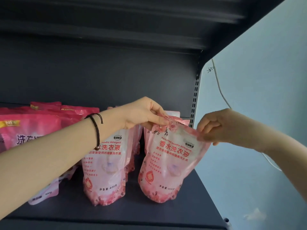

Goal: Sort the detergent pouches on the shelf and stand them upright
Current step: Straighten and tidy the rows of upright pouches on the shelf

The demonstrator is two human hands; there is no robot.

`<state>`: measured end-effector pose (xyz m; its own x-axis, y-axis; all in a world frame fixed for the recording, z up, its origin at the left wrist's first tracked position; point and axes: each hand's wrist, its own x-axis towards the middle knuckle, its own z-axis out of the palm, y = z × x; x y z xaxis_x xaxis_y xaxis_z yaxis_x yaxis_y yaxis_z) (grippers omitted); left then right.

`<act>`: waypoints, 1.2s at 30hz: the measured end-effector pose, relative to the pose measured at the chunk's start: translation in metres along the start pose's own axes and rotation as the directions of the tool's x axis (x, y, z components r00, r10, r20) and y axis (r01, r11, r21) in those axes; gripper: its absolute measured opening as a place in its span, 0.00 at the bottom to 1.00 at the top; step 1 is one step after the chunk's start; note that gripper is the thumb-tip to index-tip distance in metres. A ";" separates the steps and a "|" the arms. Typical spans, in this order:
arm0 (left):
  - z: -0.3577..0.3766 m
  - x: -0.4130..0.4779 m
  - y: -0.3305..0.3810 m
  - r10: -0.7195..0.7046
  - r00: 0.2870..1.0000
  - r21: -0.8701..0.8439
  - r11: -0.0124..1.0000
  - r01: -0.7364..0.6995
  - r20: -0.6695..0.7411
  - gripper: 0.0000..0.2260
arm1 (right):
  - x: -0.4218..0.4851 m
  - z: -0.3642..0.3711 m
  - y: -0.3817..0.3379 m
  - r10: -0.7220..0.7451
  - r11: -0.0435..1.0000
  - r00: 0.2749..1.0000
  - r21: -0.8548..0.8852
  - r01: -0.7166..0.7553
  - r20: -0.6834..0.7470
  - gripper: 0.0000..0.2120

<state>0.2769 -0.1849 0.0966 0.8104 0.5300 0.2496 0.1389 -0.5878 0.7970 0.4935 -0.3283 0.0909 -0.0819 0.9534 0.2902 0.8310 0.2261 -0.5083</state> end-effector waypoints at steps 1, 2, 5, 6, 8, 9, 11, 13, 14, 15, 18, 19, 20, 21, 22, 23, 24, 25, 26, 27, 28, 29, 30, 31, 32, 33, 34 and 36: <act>0.001 -0.001 0.001 -0.006 1.000 -0.007 1.000 0.006 -0.030 0.02 | 0.002 0.001 0.001 0.013 1.000 0.996 -0.027 -0.016 -0.090 0.02; 0.002 -0.001 0.002 -0.008 0.998 -0.002 1.000 0.008 -0.056 0.02 | 0.006 0.002 0.005 0.018 0.999 0.985 -0.033 -0.024 -0.173 0.04; 0.002 -0.005 0.005 0.007 0.994 0.063 0.998 -0.001 -0.105 0.03 | 0.015 0.003 0.008 0.041 0.997 0.954 0.068 -0.021 -0.297 0.04; 0.001 -0.007 0.005 0.013 0.993 0.087 0.996 -0.003 -0.116 0.04 | 0.019 0.005 0.009 0.035 0.996 0.951 0.088 -0.008 -0.307 0.04; 0.001 -0.010 0.004 0.015 0.993 0.136 0.991 0.001 -0.120 0.06 | 0.024 0.010 0.010 0.035 0.996 0.954 0.092 -0.008 -0.299 0.03; 0.001 -0.012 0.002 0.015 0.993 0.161 0.987 0.003 -0.114 0.06 | 0.025 0.013 0.011 0.039 0.996 0.959 0.089 -0.015 -0.282 0.02; 0.001 -0.015 0.000 0.014 0.995 0.205 0.979 0.006 -0.095 0.04 | 0.025 0.018 0.012 0.044 0.994 0.967 0.104 -0.018 -0.251 0.02; -0.003 -0.017 -0.002 0.014 0.996 0.258 0.966 0.008 -0.083 0.04 | 0.023 0.023 0.011 0.028 0.993 0.970 0.116 0.001 -0.243 0.03; -0.006 -0.018 -0.002 0.018 0.997 0.302 0.953 0.005 -0.071 0.04 | 0.023 0.025 0.010 0.008 0.994 0.970 0.111 0.019 -0.244 0.03; -0.009 -0.018 -0.002 0.023 0.998 0.348 0.937 -0.002 -0.055 0.04 | 0.022 0.026 0.009 -0.012 0.995 0.970 0.092 0.035 -0.243 0.03; -0.018 -0.019 -0.002 0.035 0.999 0.414 0.910 -0.029 -0.006 0.05 | 0.019 0.028 0.004 -0.092 0.996 0.967 -0.019 0.090 -0.239 0.04; -0.021 -0.020 -0.001 0.045 0.999 0.412 0.910 -0.047 0.014 0.06 | 0.019 0.028 0.002 -0.132 0.991 0.964 -0.050 0.123 -0.230 0.04; -0.022 -0.020 -0.001 0.058 0.998 0.408 0.911 -0.068 0.037 0.06 | 0.018 0.028 0.001 -0.172 0.984 0.962 -0.075 0.160 -0.214 0.05; -0.023 -0.022 -0.001 0.070 0.995 0.404 0.910 -0.090 0.065 0.06 | 0.016 0.027 -0.001 -0.210 0.976 0.959 -0.093 0.195 -0.191 0.05; -0.024 -0.022 -0.002 0.073 0.993 0.399 0.911 -0.105 0.094 0.06 | 0.015 0.025 -0.002 -0.242 0.968 0.956 -0.107 0.227 -0.165 0.06; -0.023 -0.023 -0.002 0.066 0.989 0.395 0.912 -0.113 0.130 0.05 | 0.014 0.022 -0.002 -0.270 0.960 0.953 -0.121 0.254 -0.136 0.06; -0.022 -0.024 -0.003 0.053 0.984 0.396 0.911 -0.117 0.170 0.05 | 0.013 0.020 -0.002 -0.297 0.949 0.949 -0.144 0.281 -0.104 0.06; -0.019 -0.024 -0.004 0.039 0.978 0.409 0.904 -0.123 0.207 0.05 | 0.013 0.019 -0.001 -0.320 0.934 0.945 -0.186 0.303 -0.068 0.06; -0.016 -0.024 -0.005 0.025 0.971 0.432 0.893 -0.128 0.238 0.05 | 0.014 0.021 0.000 -0.337 0.916 0.941 -0.241 0.321 -0.027 0.06; -0.012 -0.023 -0.006 0.010 0.965 0.456 0.880 -0.134 0.264 0.04 | 0.014 0.023 0.003 -0.343 0.895 0.939 -0.297 0.332 0.014 0.06; -0.009 -0.022 -0.007 -0.002 0.959 0.479 0.867 -0.139 0.282 0.04 | 0.015 0.026 0.004 -0.341 0.879 0.939 -0.340 0.334 0.043 0.06; -0.006 -0.020 -0.008 -0.007 0.956 0.496 0.856 -0.145 0.293 0.04 | 0.016 0.028 0.006 -0.333 0.873 0.941 -0.359 0.331 0.058 0.07; -0.005 -0.018 -0.007 -0.006 0.955 0.505 0.850 -0.151 0.296 0.04 | 0.016 0.029 0.008 -0.329 0.876 0.942 -0.351 0.329 0.061 0.09; -0.005 -0.016 -0.006 0.000 0.955 0.505 0.849 -0.156 0.295 0.04 | 0.016 0.029 0.010 -0.331 0.886 0.942 -0.324 0.332 0.058 0.11; -0.006 -0.015 -0.005 0.005 0.956 0.500 0.852 -0.157 0.292 0.03 | 0.016 0.026 0.012 -0.331 0.900 0.942 -0.284 0.331 0.051 0.12; -0.008 -0.014 -0.003 0.008 0.957 0.487 0.859 -0.155 0.290 0.04 | 0.016 0.023 0.013 -0.323 0.916 0.946 -0.239 0.322 0.038 0.12; -0.011 -0.014 0.000 0.013 0.957 0.465 0.872 -0.152 0.289 0.04 | 0.016 0.019 0.014 -0.306 0.933 0.952 -0.193 0.304 0.020 0.10; -0.018 -0.013 0.004 0.030 0.961 0.397 0.907 -0.142 0.274 0.04 | 0.018 0.010 0.016 -0.267 0.958 0.964 -0.114 0.263 -0.019 0.06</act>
<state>0.2569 -0.1825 0.1063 0.9391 0.3245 0.1134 0.2374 -0.8509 0.4686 0.4995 -0.3051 0.0799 -0.2903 0.8547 0.4303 0.8373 0.4446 -0.3183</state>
